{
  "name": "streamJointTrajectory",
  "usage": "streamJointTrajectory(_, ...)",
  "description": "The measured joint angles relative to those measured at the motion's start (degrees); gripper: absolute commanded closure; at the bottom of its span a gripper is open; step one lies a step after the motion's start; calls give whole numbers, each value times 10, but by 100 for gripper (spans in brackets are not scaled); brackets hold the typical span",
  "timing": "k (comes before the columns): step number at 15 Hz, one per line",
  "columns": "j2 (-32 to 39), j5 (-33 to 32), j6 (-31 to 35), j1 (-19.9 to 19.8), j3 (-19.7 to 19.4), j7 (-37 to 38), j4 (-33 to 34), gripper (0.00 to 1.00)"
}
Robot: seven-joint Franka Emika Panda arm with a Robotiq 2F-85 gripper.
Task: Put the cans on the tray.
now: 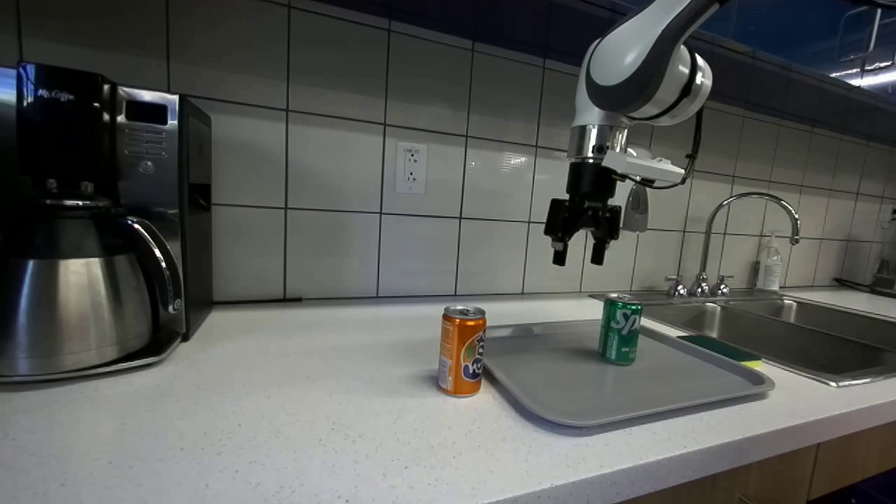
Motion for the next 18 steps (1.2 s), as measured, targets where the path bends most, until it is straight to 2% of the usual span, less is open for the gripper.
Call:
streamJointTrajectory(3, 29, -3, 0, 20, 3, 33, 35, 0)
streamJointTrajectory(8, 87, -24, -4, 77, 4, 141, 105, 0)
streamJointTrajectory(18, 174, -54, -110, 177, 4, 267, 269, 0)
